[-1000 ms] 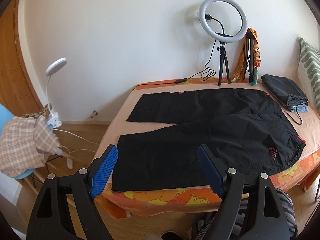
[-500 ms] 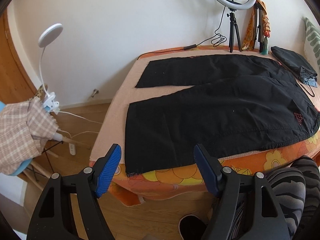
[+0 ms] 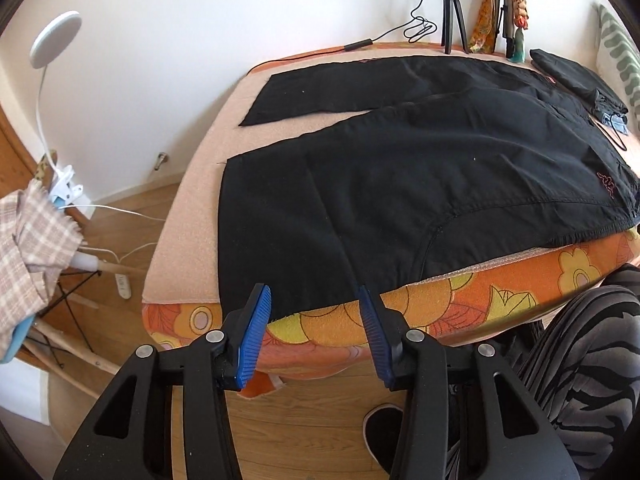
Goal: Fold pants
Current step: 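Lower both grippers to the waistband of the black pants and close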
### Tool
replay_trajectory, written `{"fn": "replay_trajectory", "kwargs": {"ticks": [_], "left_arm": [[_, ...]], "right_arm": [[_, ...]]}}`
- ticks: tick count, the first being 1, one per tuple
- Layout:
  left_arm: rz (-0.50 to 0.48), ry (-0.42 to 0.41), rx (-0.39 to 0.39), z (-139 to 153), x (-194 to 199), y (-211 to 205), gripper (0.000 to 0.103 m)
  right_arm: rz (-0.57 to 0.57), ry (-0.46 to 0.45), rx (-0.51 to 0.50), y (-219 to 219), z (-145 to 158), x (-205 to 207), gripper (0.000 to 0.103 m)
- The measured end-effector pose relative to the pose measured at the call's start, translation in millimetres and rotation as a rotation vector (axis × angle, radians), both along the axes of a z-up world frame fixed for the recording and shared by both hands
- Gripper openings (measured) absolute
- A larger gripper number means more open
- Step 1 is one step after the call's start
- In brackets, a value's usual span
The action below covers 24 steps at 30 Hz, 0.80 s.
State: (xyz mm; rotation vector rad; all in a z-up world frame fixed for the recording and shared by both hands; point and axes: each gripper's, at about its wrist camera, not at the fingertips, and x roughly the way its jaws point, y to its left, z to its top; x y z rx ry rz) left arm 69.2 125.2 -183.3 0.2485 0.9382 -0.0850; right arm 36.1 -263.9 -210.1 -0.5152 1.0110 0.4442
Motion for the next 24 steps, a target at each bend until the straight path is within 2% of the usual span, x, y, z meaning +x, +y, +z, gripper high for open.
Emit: {"fn": "replay_trajectory", "kwargs": {"ticks": [8,9,13,16,20,22,24], "left_arm": [[-0.11,0.003,0.041,-4.0,-2.5,-7.4,0.045],[-0.117,0.006,0.044,-4.7,-1.3,-8.6,0.045],[-0.137,0.016,0.042,-7.6,3.5,-11.7,0.046],[-0.154,0.016,0.053,-9.3,4.5,-15.5,0.046],[-0.168,0.011,0.066,-10.9,5.5,-19.1,0.047],[-0.175,0.012,0.063,-11.9,5.7,-20.6,0.047],[-0.184,0.01,0.064,-12.8,5.4,-22.9,0.048]], "right_arm": [[0.035,-0.018,-0.043,11.1,-4.4,5.6,0.057],[0.04,-0.017,-0.045,12.2,-4.2,5.0,0.054],[0.06,0.016,-0.026,16.8,-3.2,4.8,0.028],[0.055,0.011,-0.028,19.1,-0.2,3.0,0.023],[0.027,0.009,0.038,12.5,13.9,6.0,0.02],[0.023,-0.002,0.055,10.5,20.5,8.7,0.006],[0.02,-0.017,0.047,11.6,23.4,12.5,0.006]]}}
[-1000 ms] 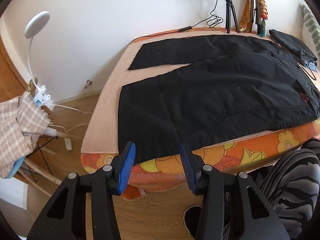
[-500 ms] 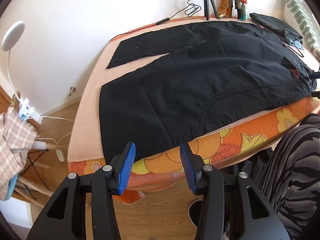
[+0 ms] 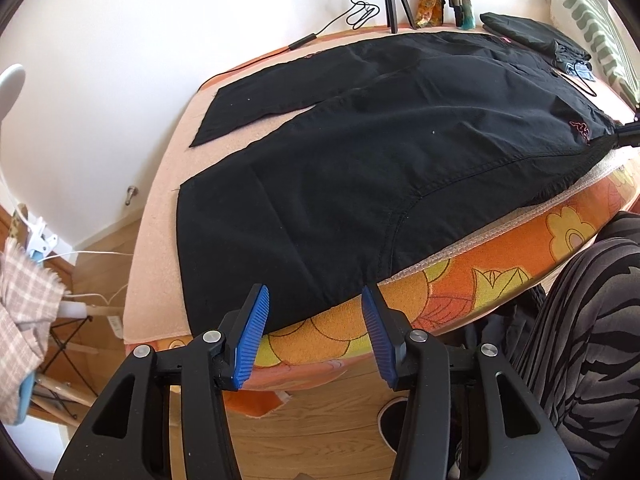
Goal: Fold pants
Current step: 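Lower both grippers to the waistband of the black pants and close, then lift the waistband with both grippers and fold it over toward the legs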
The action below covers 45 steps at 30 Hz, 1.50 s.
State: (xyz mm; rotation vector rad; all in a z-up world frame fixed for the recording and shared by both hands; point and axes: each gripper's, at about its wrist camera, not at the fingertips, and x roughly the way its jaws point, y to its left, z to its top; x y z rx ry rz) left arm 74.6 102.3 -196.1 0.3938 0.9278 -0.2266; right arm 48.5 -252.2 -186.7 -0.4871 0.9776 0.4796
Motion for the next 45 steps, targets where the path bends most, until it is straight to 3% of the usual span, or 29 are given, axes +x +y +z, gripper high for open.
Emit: {"fn": "replay_trajectory", "kwargs": {"ticks": [10,11,13,15,17,18,19,22,31,32,34,35,39,45], "left_arm": [[-0.047,0.001,0.043,-9.6,5.1,-14.0,0.052],[-0.042,0.003,0.04,-10.6,7.2,-13.8,0.052],[-0.038,0.005,0.034,-11.4,9.6,-13.9,0.052],[-0.045,-0.003,0.037,-10.2,8.6,-14.6,0.052],[-0.06,-0.011,0.033,-6.9,5.5,-15.1,0.052],[-0.066,-0.014,0.029,-5.0,4.2,-15.5,0.052],[-0.072,-0.017,0.026,-3.0,2.0,-15.2,0.052],[-0.095,-0.026,0.017,2.2,-3.8,-15.7,0.058],[-0.082,-0.047,0.074,-4.1,11.4,-20.1,0.057],[-0.07,-0.054,0.09,-5.0,14.5,-20.4,0.056],[-0.047,-0.06,0.111,-5.9,21.4,-19.5,0.04],[-0.033,-0.056,0.109,-5.6,25.3,-17.6,0.037],[0.003,-0.035,-0.002,1.4,37.2,-4.0,0.014],[0.02,-0.101,-0.095,23.6,47.7,6.1,0.005]], "right_arm": [[0.008,-0.01,-0.029,2.4,-3.4,7.5,0.007],[0.008,-0.008,-0.036,2.9,-5.3,7.1,0.009],[0.014,-0.015,-0.069,3.9,-10.0,6.2,0.029],[0.025,-0.031,-0.118,5.4,-16.6,5.4,0.035],[0.032,-0.025,-0.128,4.9,-19.5,7.1,0.032],[0.031,-0.014,-0.104,3.7,-17.1,9.4,0.015],[0.027,-0.004,-0.075,2.6,-12.5,11.8,0.007],[0.019,-0.043,-0.059,0.6,5.0,20.5,0.007],[-0.048,-0.105,0.008,-11.4,56.1,55.5,0.006],[-0.047,-0.109,0.007,-10.7,58.3,56.2,0.006],[-0.04,-0.112,0.006,-9.3,59.5,56.2,0.006],[-0.039,-0.113,0.001,-8.0,59.3,54.7,0.006],[-0.035,-0.114,-0.012,-7.3,56.8,47.6,0.006],[-0.039,-0.167,-0.05,-1.5,69.2,46.2,0.006]]}}
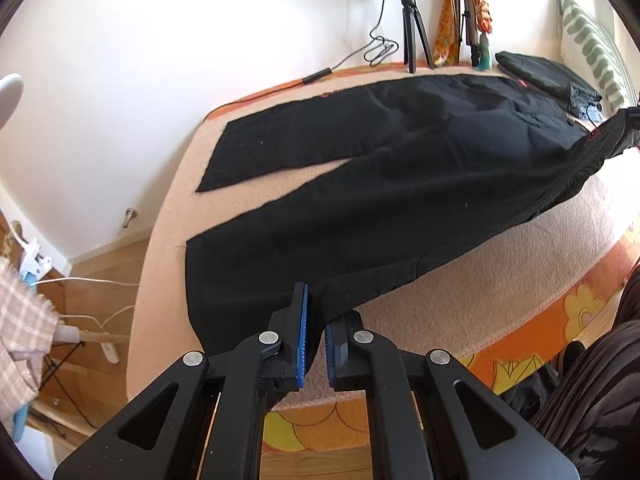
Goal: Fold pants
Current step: 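Lift the waistband with both grippers and fold it over toward the legs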
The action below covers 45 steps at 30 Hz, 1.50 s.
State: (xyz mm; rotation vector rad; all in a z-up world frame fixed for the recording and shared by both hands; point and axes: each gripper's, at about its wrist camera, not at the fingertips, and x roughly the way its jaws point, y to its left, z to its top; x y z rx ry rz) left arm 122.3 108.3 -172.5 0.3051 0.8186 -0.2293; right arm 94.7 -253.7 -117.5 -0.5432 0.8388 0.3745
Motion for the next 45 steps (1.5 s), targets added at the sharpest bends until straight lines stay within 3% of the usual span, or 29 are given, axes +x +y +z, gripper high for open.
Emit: {"fn": "replay_trajectory", "kwargs": {"ticks": [3,9,13,17,25,32,38,41,45], "left_arm": [[0.014,-0.045,-0.045,20.1,18.4,2.2,0.005],[0.004,-0.119,-0.04,53.3,67.5,-6.0,0.003],[-0.013,-0.154,-0.055,69.2,108.3,-9.9,0.003],[-0.015,-0.166,-0.019,71.8,150.4,-19.2,0.002],[-0.025,-0.121,0.053,46.6,235.8,-36.7,0.002],[-0.039,-0.064,0.13,10.4,293.2,-51.6,0.002],[-0.042,-0.012,0.167,-17.1,318.3,-60.4,0.002],[-0.021,-0.002,0.183,-24.4,327.0,-59.9,0.008],[0.023,0.011,0.156,-24.2,336.3,-50.9,0.032]], "right_arm": [[0.002,-0.042,-0.018,1.7,17.6,10.2,0.006],[-0.024,-0.126,-0.029,0.4,55.9,55.9,0.006],[-0.046,-0.146,-0.052,-1.9,66.1,100.9,0.006],[-0.063,-0.152,-0.095,-2.8,63.8,153.7,0.006],[-0.092,-0.106,-0.157,-6.6,24.4,256.0,0.006],[-0.112,-0.032,-0.193,-11.7,-29.1,315.0,0.006],[-0.129,0.01,-0.226,-13.1,-70.7,351.5,0.006],[-0.142,0.027,-0.242,-15.6,-84.4,364.3,0.006],[-0.156,0.041,-0.24,-17.7,-94.8,373.8,0.006]]}}
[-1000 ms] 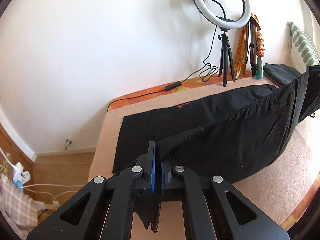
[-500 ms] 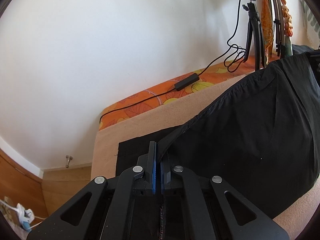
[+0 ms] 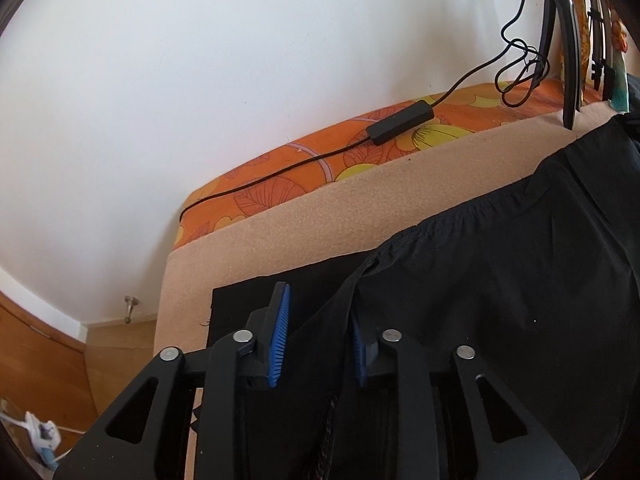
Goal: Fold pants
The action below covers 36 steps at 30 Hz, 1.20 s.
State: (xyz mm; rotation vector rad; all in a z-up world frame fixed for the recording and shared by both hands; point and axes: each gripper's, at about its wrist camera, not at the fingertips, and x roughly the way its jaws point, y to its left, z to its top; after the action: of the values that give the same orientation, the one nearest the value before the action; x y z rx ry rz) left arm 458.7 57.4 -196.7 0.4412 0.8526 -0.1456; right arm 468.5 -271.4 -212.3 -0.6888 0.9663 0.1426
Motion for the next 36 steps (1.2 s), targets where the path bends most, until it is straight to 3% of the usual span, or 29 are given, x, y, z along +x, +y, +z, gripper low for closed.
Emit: {"fn": "replay_trajectory", "kwargs": {"ticks": [4,7,13,16,18,19,22,25,29,32,36], "left_arm": [[0.03,0.001,-0.065,9.7,0.7,14.4,0.05],[0.052,-0.013,-0.106,23.5,-2.3,30.2,0.057],[0.154,-0.056,-0.109,50.6,-4.2,64.5,0.06],[0.189,-0.07,-0.156,61.9,-19.0,88.3,0.06],[0.223,-0.064,-0.19,63.5,-33.8,105.2,0.06],[0.245,-0.052,-0.208,61.8,-41.7,114.4,0.06],[0.317,0.005,-0.277,48.6,-68.3,140.4,0.06],[0.379,0.067,-0.394,33.0,-96.4,159.7,0.059],[0.432,0.119,-0.511,16.7,-121.6,168.6,0.058],[0.464,0.149,-0.58,5.2,-129.9,165.6,0.058],[0.478,0.198,-0.616,-10.0,-131.4,153.7,0.058]], "right_arm": [[-0.005,0.001,-0.004,1.1,-6.2,0.0,0.006],[-0.02,0.005,0.012,2.4,-6.2,2.1,0.006],[-0.03,0.003,0.008,2.2,-8.0,4.9,0.006],[-0.047,-0.006,0.017,3.5,-4.1,3.5,0.007],[-0.065,-0.027,0.031,4.3,4.3,0.4,0.014],[-0.07,-0.045,0.044,5.3,10.9,-3.5,0.023],[-0.07,-0.092,0.127,9.6,35.5,-24.9,0.038],[-0.057,-0.093,0.238,19.9,56.8,-58.1,0.04],[0.056,-0.044,0.373,48.9,69.4,-113.7,0.045],[0.159,0.012,0.416,82.6,64.0,-151.2,0.047],[0.237,0.066,0.417,116.6,49.5,-181.8,0.053]]}}
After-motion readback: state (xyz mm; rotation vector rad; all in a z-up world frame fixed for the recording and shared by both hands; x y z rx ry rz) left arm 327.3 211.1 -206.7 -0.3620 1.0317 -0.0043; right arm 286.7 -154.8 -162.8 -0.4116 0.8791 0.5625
